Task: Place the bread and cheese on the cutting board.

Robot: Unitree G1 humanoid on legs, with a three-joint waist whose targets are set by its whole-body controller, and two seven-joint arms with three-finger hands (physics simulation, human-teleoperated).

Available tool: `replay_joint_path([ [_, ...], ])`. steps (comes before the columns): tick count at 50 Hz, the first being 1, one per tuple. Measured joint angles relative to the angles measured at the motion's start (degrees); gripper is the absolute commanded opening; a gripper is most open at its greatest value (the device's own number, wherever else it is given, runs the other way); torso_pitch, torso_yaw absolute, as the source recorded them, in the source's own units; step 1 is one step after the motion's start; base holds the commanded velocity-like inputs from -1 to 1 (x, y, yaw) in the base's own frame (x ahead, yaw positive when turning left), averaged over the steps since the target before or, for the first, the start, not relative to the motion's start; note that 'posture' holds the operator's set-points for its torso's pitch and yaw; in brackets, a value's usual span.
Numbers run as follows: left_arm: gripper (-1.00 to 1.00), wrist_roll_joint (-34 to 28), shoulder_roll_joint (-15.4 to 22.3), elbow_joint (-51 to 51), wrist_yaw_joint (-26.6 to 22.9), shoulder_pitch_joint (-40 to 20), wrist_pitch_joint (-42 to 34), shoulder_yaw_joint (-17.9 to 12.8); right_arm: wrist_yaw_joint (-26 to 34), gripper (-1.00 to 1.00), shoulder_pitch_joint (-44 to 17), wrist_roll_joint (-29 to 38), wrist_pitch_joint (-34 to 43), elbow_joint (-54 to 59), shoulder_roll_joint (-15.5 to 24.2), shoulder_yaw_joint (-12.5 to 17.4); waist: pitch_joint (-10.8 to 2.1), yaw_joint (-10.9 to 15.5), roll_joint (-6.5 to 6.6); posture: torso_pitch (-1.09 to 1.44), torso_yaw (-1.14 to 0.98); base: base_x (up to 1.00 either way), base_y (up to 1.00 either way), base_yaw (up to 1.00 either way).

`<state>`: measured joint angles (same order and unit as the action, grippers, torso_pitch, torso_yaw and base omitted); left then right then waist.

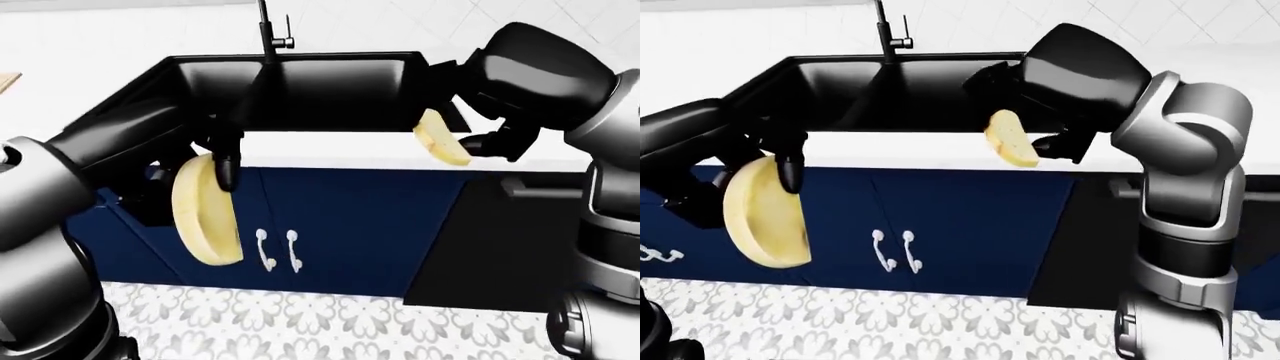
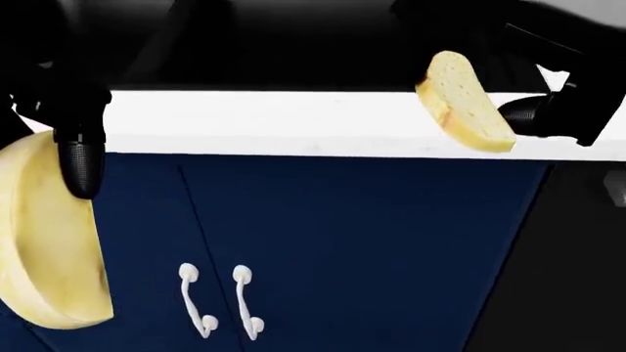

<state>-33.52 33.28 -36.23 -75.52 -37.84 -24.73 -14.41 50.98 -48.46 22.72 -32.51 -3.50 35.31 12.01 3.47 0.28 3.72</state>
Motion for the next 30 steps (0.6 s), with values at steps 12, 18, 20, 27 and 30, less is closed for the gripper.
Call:
replay_joint_path([
  [12,-1.00,-0.2,-0.1,-0.2,0.1,-0.3,0.2,0.3,-0.2,-1.00,-0.4,-0.2,-0.2,-0.2,0.6,0.6,0.17,-0.7,-6.44,0.00,0.00,0.00,0.43,0.00],
  [18,-1.00,0.3,-0.7,0.0,-0.2,0.2,0.8,1.4,0.2,-1.00,0.7,0.4,-0.1,1.1,0.5,0.5,-0.65,-1.3,-6.17,0.00,0.00,0.00,0.43,0.00],
  [20,-1.00,0.3,-0.6,-0.2,0.1,-0.1,0.9,0.8,0.1,-1.00,0.1,0.4,0.0,0.7,0.7,0.7,-0.42,-1.0,-4.87,0.00,0.00,0.00,0.43,0.00],
  [27,-1.00,-0.2,-0.4,0.2,0.3,0.6,0.6,-0.2,-0.3,-1.00,0.6,0.1,-0.3,0.3,-0.2,-0.3,0.01,-0.2,-0.21,0.00,0.00,0.00,0.43,0.00],
  [30,-1.00,-0.3,-0.4,0.4,0.1,0.6,0.6,0.1,0.2,-1.00,0.8,0.2,-0.7,0.5,0.0,-0.8,0.29,-0.4,-1.49,0.00,0.00,0.00,0.42,0.00],
])
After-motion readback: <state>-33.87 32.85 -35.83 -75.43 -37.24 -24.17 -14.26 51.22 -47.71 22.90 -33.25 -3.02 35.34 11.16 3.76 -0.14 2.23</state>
